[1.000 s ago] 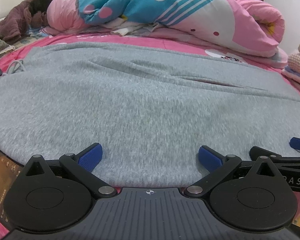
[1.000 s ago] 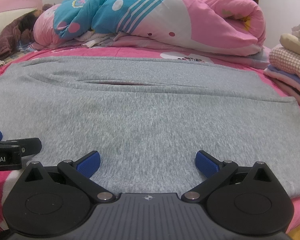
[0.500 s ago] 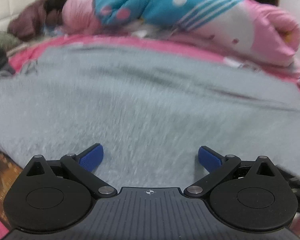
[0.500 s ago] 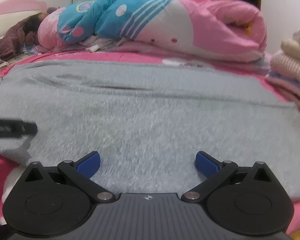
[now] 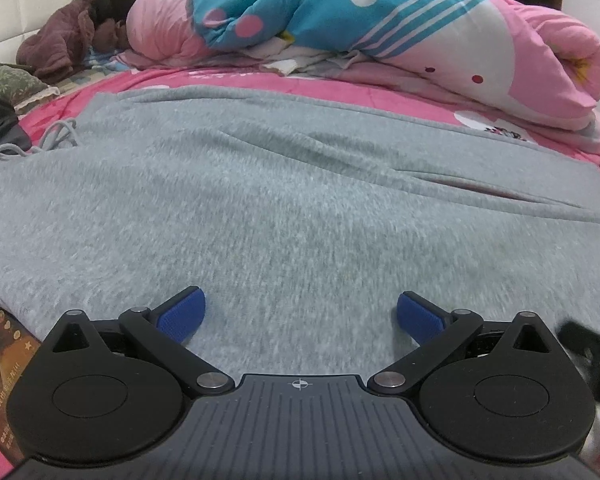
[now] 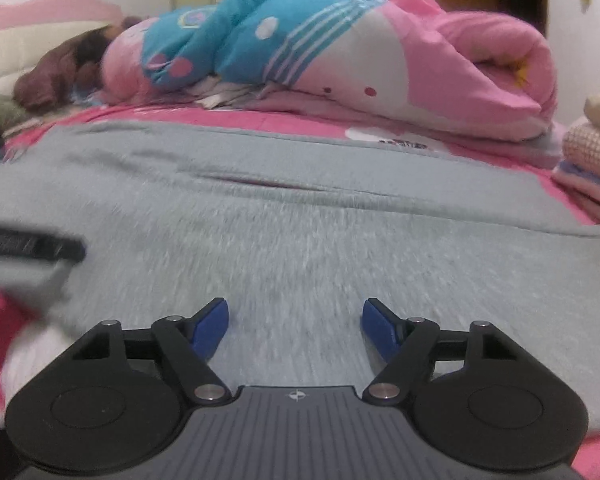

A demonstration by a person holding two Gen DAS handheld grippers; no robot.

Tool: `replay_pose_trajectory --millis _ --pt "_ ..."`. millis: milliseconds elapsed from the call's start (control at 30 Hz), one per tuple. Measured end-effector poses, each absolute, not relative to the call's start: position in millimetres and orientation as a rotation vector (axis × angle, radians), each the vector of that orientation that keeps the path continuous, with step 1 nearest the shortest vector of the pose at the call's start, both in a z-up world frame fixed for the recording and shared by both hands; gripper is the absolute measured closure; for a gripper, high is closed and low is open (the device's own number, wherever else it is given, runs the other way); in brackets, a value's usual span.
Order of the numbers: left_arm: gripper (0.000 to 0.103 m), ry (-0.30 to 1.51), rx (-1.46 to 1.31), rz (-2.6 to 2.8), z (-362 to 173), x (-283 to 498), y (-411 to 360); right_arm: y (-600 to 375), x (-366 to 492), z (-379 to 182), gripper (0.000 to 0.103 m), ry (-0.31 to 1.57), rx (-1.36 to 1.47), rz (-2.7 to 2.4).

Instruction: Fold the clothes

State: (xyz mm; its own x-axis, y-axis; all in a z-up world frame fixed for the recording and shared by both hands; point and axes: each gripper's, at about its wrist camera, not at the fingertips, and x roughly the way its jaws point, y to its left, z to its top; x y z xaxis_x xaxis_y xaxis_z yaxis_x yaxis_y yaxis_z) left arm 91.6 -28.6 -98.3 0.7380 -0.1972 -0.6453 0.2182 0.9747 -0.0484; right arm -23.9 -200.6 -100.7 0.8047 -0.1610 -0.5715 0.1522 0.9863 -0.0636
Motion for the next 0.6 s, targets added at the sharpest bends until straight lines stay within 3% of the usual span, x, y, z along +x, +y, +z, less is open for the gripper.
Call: replay_pose_trajectory --millis 100,167,200,600 --pt "0.000 0.706 0.032 -0.226 -98.3 91.9 -28.9 -201.5 -42.1 -95.0 0.037 0.635 -0.048 -0.140" --pt "0.000 0.706 0.031 -0.227 -98.3 92.0 -28.4 -203.1 -41.0 -87.1 0.053 0.627 -0.036 -0.136" --pt "0.000 0.706 0.031 -0.227 -98.3 91.9 -28.1 -203.9 -40.4 -83.2 0.055 0.623 -0.029 -0.133" --pt "0.000 0.707 0.009 -0.237 -94.5 91.5 -21.9 -195.8 -20.9 -83.1 0.056 0.636 -0.047 -0.080"
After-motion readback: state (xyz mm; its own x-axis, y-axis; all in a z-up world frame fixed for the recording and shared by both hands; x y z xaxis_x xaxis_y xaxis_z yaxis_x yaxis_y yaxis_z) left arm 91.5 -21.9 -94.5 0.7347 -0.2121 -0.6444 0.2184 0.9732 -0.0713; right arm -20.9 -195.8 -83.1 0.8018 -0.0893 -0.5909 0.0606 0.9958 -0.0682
